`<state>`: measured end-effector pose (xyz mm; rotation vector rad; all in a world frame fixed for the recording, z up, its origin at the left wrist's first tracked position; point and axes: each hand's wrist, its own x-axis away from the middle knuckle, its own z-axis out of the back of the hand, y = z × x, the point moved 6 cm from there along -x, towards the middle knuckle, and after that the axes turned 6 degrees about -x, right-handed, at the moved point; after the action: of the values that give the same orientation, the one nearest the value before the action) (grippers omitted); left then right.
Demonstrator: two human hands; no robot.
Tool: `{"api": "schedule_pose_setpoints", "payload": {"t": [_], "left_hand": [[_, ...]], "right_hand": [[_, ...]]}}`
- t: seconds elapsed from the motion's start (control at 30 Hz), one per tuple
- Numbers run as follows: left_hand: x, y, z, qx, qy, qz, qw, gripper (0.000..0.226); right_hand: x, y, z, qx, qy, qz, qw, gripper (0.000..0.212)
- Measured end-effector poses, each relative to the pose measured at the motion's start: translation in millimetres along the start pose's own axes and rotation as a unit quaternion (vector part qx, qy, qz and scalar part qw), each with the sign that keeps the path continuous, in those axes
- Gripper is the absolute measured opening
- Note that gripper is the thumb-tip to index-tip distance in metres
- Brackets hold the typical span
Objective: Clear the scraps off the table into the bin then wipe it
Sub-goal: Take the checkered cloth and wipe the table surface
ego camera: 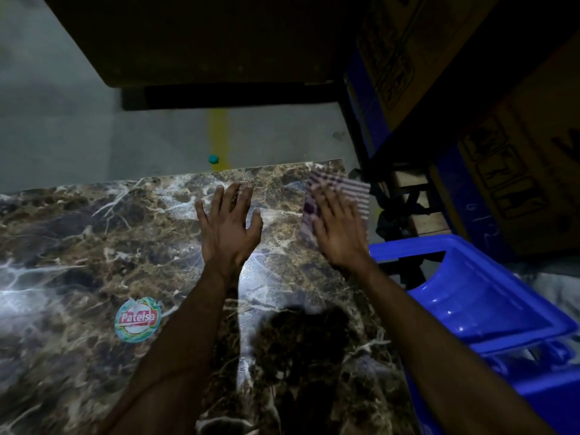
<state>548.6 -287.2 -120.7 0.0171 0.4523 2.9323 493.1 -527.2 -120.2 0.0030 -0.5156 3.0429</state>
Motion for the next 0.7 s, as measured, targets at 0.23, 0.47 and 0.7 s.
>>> {"api": "schedule_pose_setpoints", "payload": {"t": [0.23,0.47,0.7], "left_hand": [[40,-21,9,0.077,-0.027,-0.062,0.995,0.054],[102,-82,25,0.04,-0.004,-0.082,0.996,0.053],[116,-99,30,0.03,-0.002,-0.061,0.998,0.052]], "right_hand": [[68,15,11,-0.002,-0.027,-0.023,0.999,0.062],[19,-48,-7,-0.01,-0.005,-0.078,0.997,0.068],[119,-94,-24,-0.019,-0.07,0.05,0.996,0.059]]}}
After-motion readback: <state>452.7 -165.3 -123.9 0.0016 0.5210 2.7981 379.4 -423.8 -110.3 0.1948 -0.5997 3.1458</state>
